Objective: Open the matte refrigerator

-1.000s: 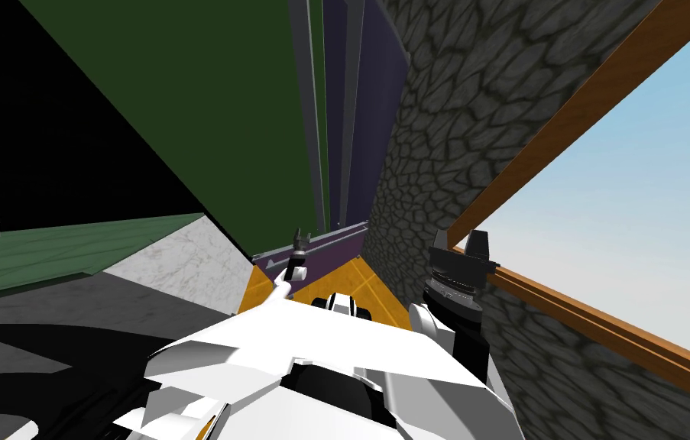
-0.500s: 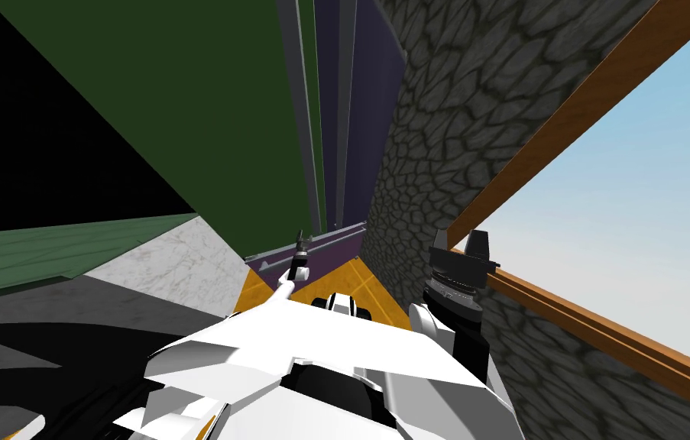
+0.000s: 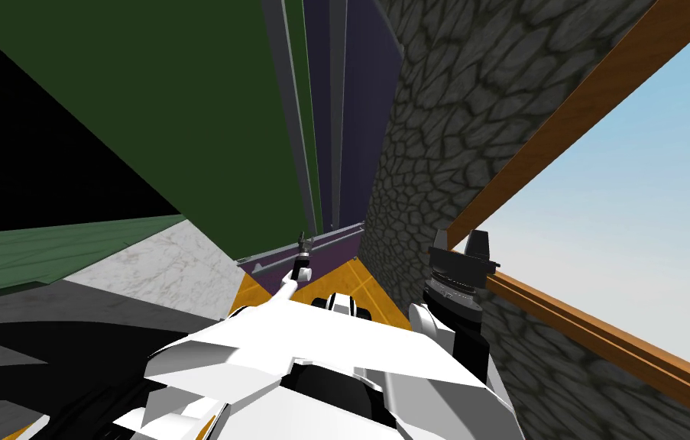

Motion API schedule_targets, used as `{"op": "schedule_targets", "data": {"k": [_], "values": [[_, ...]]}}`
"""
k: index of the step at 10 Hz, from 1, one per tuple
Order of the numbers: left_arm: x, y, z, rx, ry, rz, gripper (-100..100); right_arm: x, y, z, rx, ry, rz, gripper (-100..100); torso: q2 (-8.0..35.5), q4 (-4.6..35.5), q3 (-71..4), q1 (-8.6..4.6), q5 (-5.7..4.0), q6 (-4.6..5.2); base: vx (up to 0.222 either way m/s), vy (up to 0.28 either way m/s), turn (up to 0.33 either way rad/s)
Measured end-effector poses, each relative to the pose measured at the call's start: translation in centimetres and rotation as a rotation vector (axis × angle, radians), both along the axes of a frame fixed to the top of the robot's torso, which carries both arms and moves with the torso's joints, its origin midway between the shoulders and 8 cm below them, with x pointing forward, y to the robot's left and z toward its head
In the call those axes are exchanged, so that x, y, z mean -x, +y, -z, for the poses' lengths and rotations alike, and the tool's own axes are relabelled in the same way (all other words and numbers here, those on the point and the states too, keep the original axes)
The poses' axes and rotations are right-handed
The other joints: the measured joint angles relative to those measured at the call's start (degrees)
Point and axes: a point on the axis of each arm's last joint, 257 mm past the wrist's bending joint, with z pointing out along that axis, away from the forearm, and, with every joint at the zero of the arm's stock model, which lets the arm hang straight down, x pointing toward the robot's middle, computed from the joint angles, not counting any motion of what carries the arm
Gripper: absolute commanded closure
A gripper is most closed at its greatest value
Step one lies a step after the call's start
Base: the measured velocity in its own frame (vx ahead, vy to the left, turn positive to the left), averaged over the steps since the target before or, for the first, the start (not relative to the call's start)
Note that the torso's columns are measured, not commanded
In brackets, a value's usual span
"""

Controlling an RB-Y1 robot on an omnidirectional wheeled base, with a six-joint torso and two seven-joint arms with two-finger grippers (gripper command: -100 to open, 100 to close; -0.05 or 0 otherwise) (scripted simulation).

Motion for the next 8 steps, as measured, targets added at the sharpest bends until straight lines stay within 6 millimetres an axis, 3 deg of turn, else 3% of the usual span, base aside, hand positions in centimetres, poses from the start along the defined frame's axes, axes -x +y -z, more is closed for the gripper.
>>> {"op": "schedule_targets", "data": {"k": [2,5,6,8], "values": [[-0.1,-0.4,0.4,0.021,0.004,0.004,-100,0.0,0.0,0.0,0.0,0.0,0.0,0,0.09,0.03,0.06,0.12,0.02,-0.01,0.015,-0.014,0.013],[-2.0,-0.3,-1.1,0.019,0.001,0.009,-100,0.0,0.0,0.0,0.0,0.0,0.0,0,0.0,0.01,0.01,0.05,0.01,0.0,0.01,0.005,0.014],[-2.0,-0.4,-1.1,0.02,0.005,0.01,100,0.0,0.0,0.0,0.0,0.0,0.0,0,-0.06,0.02,-0.03,0.05,-0.01,0.01,-0.007,0.001,-0.024],[-0.8,-0.4,-0.3,0.019,-0.001,0.004,100,0.0,0.0,0.0,0.0,0.0,0.0,0,-0.03,-0.13,0.0,-0.06,0.08,0.09,-0.008,0.002,-0.011]]}}
